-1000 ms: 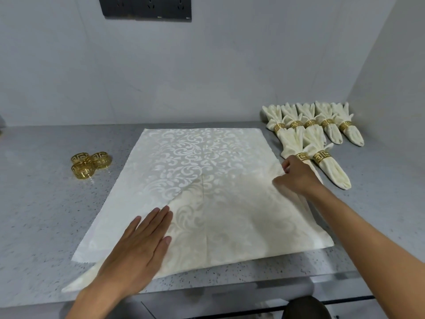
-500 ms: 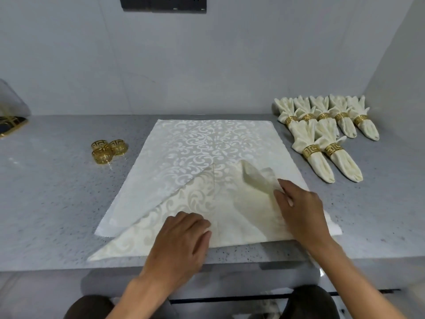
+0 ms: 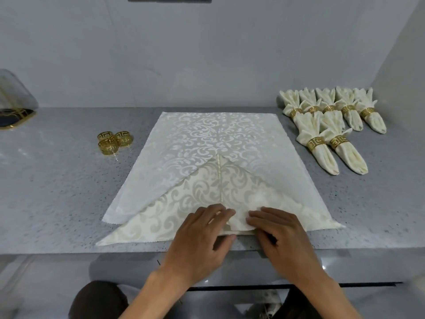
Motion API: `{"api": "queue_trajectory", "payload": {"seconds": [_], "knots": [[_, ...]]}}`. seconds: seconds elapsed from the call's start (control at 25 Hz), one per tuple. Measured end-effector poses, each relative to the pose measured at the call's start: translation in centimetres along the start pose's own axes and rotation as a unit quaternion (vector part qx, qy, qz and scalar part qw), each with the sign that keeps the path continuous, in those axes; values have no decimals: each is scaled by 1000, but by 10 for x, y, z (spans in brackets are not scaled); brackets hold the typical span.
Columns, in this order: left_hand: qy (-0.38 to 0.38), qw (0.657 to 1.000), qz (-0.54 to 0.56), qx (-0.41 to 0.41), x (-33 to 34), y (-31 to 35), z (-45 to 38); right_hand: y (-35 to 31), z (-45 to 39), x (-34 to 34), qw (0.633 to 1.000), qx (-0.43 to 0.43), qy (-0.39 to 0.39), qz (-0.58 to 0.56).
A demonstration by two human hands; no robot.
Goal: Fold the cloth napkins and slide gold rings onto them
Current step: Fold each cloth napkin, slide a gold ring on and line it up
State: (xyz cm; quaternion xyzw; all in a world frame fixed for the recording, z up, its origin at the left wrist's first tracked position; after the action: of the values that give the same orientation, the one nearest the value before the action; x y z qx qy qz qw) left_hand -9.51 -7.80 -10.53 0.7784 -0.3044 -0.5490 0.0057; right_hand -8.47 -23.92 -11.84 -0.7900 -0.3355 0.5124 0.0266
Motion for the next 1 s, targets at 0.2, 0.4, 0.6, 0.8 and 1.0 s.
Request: {"api": "queue_trajectory", "payload": {"seconds": [0.2, 0.4, 0.6, 0.8, 1.0], "knots": [[32, 998, -20, 50, 4, 5, 0, -9, -5, -10, 995, 38, -70, -59], [38, 997, -31, 62, 4, 10, 1, -10, -104, 27, 987, 46, -143, 65], [17, 996, -33, 76, 2, 4, -4, 2, -117, 72, 968, 78, -236, 38], [46, 995, -44, 74, 5, 7, -1, 85, -61, -34, 939, 245, -188, 151], [50, 996, -40, 60, 14, 26, -12, 100, -62, -49, 945, 242, -194, 104]]}}
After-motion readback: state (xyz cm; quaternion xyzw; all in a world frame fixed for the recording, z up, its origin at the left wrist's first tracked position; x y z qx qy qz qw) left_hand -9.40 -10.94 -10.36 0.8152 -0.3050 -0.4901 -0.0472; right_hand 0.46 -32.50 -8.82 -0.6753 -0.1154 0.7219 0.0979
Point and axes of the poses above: each hand's wrist, its own z-axis away from the middle knuckle, its own x-axis out of the palm, y = z × x, the point moved 9 cm from there along -z, towards the middle knuckle, and after that the axes turned 2 degrees about -x, right-handed, at the moved point
